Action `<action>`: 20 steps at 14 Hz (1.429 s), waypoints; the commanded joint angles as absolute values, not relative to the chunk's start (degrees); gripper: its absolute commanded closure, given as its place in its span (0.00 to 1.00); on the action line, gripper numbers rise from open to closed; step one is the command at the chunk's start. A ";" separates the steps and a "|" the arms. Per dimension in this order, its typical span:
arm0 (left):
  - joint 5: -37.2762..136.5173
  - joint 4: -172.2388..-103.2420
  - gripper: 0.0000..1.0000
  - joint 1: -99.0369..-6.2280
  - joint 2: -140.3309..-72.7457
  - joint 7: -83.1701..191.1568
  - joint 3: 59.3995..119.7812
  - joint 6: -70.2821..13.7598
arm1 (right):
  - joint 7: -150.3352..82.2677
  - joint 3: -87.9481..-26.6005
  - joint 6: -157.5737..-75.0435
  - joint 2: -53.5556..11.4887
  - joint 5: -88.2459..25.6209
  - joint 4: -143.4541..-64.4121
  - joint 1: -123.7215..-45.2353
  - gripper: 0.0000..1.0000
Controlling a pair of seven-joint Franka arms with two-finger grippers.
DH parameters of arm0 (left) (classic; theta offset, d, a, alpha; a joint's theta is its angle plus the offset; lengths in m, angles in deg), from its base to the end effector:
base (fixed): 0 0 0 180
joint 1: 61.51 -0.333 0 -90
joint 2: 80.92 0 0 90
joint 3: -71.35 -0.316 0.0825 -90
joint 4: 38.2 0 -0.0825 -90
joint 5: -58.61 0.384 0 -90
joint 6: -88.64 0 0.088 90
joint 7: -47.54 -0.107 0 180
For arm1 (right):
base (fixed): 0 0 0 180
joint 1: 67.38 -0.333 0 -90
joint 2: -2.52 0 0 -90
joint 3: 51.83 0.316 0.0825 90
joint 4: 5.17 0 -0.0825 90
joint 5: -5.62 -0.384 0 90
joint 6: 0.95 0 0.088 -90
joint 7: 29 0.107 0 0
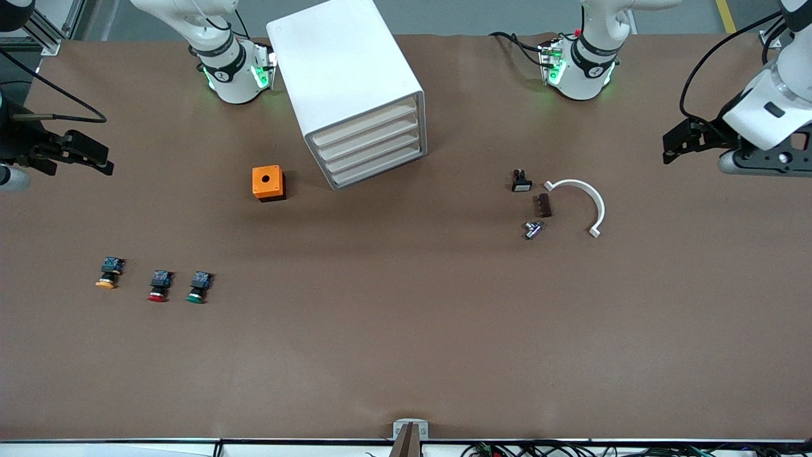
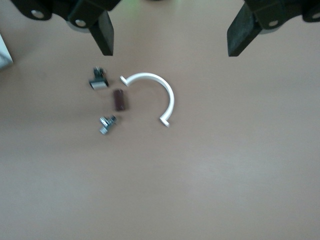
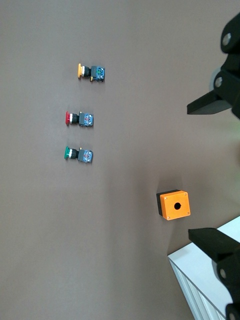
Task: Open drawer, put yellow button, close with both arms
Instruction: 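Move the left gripper toward the white drawer cabinet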
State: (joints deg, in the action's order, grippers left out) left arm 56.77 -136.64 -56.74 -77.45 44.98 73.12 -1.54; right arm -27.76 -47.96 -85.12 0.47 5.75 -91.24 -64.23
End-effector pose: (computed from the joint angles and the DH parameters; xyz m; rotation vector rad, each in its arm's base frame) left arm 0.5278 -0.0644 0.5884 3.1019 -0.2444 -0.1317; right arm 0.5552 0.0060 0.6281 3.1387 -0.0144 -0.1081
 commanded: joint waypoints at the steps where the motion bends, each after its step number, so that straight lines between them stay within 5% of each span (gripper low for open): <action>1: 51.25 -135.67 0.00 -57.03 -80.99 41.30 73.72 1.01 | -27.24 -47.96 -85.15 1.11 6.06 -91.92 -64.48 0.00; 14: 15.85 -136.38 0.00 -55.09 -98.22 39.19 82.15 3.65 | -27.59 -48.22 -86.29 -0.20 7.03 -92.54 -62.91 0.00; 20: 0.28 -136.90 0.00 -50.09 -104.55 33.07 86.12 -2.85 | -31.72 -48.22 -94.09 -3.46 9.75 -96.83 -56.76 0.00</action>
State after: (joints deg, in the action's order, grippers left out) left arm 4.10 -137.07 -51.57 -102.67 36.99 85.76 -1.14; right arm -29.77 -48.92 -91.19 -3.69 8.44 -94.44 -58.94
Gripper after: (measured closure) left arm 0.000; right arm 0.000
